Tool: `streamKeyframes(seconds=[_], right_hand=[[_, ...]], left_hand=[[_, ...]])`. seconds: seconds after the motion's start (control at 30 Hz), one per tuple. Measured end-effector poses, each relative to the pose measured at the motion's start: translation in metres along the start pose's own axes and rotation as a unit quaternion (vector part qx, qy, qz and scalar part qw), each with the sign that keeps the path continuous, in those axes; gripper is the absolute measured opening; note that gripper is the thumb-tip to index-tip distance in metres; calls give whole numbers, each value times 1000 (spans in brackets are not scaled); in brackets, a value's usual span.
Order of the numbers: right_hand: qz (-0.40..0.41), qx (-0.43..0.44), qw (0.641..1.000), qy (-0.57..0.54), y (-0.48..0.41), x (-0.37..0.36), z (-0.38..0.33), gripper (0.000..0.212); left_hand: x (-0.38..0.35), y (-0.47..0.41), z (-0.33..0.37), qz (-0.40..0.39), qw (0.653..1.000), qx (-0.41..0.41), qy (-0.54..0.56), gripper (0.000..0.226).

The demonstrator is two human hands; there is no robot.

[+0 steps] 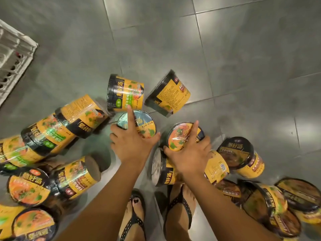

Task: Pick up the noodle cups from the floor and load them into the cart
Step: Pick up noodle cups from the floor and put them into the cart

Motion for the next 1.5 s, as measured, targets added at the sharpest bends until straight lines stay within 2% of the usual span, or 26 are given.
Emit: streamKeyframes(seconds=[0.1,0.2,0.33,0.47,0.6,0.77,0.83,0.9,1.07,1.23,1.5], right_hand=[[23,40,998,-34,11,22,1,123],[20,49,999,-2,36,62,-3,121],[2,61,996,69,91,130,-15,118],[-10,73,996,42,155,201,-25,114],[-16,79,996,31,231,272,-33,111],[-47,99,994,11,338,341,-38,110],[-50,102,994,4,379,358,-36,112],[-49,114,992,-7,416,372,-34,115],[-30,189,981,26,495,392,-32,118],[-18,239,970,30,547,404,-13,116],[-43,343,937,50,591,415,34,115]], left_hand=[[19,14,-2,-13,1000,-10,16,121],[61,42,-1,-12,1000,-23,8,120],[137,96,5,-7,999,-31,-17,121],[224,157,10,10,999,-50,-3,121],[306,222,12,-23,998,-59,4,122],[405,318,2,56,990,-124,42,117],[430,355,-7,-12,996,-84,29,117],[447,389,-17,-43,995,-91,16,118],[474,462,-53,-18,993,-114,11,118],[479,518,-94,12,998,-54,31,118],[456,627,-136,72,982,69,161,125]])
Point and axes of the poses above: each hand's wrist, its own y-axis away from the middle knuckle, its own x-axis out of the back of the hand, z = x × y, the point moved 6 cm from there along -y, towards the middle knuckle, and after that the axes turned 8 degrees about -z, right-handed, at the moved point
